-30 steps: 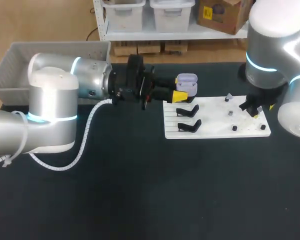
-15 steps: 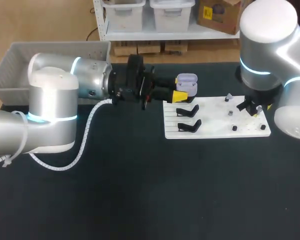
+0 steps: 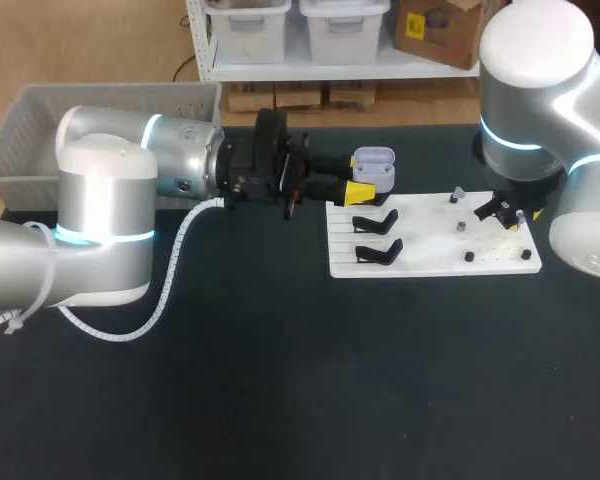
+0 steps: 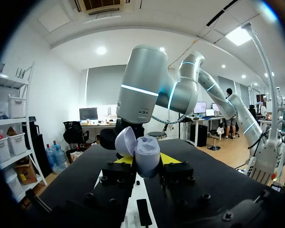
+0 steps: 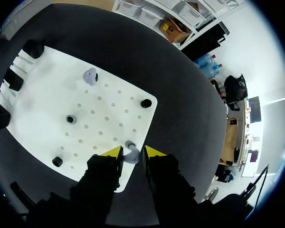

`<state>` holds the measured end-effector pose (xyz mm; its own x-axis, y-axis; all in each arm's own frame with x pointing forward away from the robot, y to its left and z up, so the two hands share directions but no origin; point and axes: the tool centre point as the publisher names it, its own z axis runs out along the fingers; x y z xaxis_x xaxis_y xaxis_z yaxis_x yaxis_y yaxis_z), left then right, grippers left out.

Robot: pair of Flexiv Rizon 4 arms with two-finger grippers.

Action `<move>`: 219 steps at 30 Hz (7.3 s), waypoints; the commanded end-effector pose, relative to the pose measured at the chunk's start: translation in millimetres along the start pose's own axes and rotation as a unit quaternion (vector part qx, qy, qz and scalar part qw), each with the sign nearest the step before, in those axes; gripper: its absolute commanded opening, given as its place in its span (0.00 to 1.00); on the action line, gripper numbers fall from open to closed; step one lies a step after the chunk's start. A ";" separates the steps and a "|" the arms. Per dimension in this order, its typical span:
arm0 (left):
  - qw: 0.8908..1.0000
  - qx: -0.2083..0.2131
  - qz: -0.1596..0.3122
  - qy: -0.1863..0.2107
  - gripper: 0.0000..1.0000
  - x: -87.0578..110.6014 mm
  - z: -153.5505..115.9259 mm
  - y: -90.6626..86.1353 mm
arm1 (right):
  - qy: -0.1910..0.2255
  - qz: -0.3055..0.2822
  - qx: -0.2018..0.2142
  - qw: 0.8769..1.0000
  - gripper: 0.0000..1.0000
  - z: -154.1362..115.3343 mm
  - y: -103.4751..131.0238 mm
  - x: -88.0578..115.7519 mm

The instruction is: Pick up each earbud case from the left stands, insert the matching earbuds, close the lid, and place the case in the box.

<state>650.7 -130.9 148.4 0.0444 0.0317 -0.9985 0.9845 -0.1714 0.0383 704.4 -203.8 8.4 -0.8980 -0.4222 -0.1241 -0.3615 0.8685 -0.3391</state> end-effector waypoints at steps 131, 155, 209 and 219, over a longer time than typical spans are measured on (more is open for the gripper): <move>0.999 0.002 0.037 0.010 0.00 23.4 23.8 -21.5 | 0.159 0.456 -0.026 0.875 0.00 -241.0 150.0 -23.9; 0.999 0.002 0.037 0.010 0.00 23.4 23.8 -21.5 | 0.181 0.450 -0.022 0.874 0.00 -227.0 156.5 -32.7; 0.999 0.002 0.037 0.010 0.00 23.4 23.8 -21.5 | -0.065 0.393 -0.179 0.900 0.84 -235.2 79.5 4.3; 0.999 0.002 0.037 0.010 0.00 23.4 23.8 -21.5 | -0.090 0.404 -0.229 0.881 1.00 -201.9 50.9 -14.9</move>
<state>627.8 -149.9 123.9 0.1175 0.0395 -0.9923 0.9772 -0.1825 0.1085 644.7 -92.2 191.8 -0.8750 0.3817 -0.2979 0.3793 0.9228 0.0681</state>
